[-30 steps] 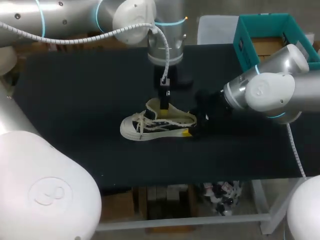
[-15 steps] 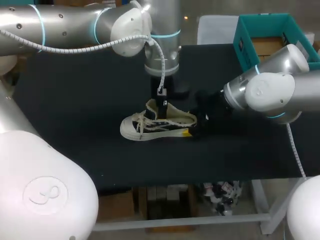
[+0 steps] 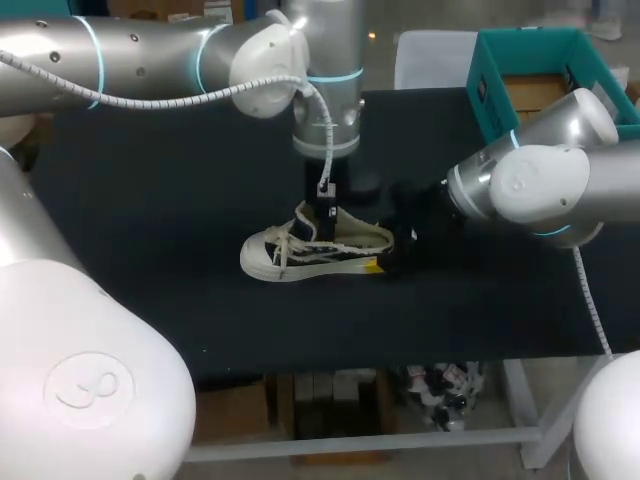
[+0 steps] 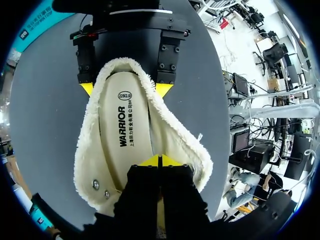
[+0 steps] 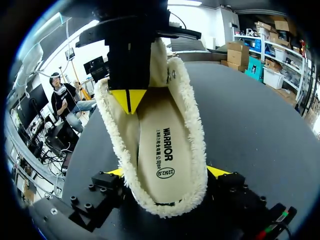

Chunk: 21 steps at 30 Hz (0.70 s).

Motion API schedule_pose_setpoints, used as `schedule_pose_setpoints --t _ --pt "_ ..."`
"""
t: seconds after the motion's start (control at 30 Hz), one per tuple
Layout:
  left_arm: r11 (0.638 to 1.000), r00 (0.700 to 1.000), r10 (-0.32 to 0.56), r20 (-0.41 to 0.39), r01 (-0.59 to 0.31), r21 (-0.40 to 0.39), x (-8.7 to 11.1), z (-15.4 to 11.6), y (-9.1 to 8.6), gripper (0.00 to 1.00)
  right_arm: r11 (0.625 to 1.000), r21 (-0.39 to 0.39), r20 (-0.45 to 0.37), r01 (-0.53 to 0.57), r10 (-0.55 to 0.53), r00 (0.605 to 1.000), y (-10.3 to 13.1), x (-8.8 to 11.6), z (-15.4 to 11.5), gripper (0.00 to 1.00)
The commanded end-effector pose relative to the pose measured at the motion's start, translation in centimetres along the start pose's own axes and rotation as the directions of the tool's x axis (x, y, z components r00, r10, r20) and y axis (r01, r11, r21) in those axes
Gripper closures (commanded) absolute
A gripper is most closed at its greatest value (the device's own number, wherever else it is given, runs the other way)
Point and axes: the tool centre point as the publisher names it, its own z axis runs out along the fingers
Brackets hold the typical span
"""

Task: Open the shoe tongue, take the insole out of the shoe, put the insole back into the shoe, and pack the shoe into the shoebox

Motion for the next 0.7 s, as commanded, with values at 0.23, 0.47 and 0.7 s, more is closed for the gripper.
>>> schedule_pose_setpoints --t 0.23,0.47,0.7 --pt "1.0 1.0 0.002 -0.027 -0.002 -0.012 -0.2 2.0 -0.4 1.0 1.0 -0.003 -0.002 0.001 -0.001 1.0 -0.3 0.0 0.2 1.0" --pt "1.0 1.0 -0.002 0.0 0.002 -0.029 0.3 2.7 -0.5 1.0 1.0 -0.003 -0.002 0.001 -0.001 1.0 -0.3 0.0 0.2 1.0" --pt "1.0 1.0 -0.01 0.005 0.01 -0.027 0.4 3.3 -0.3 1.0 1.0 -0.003 -0.002 0.001 -0.001 1.0 -0.3 0.0 0.2 1.0"
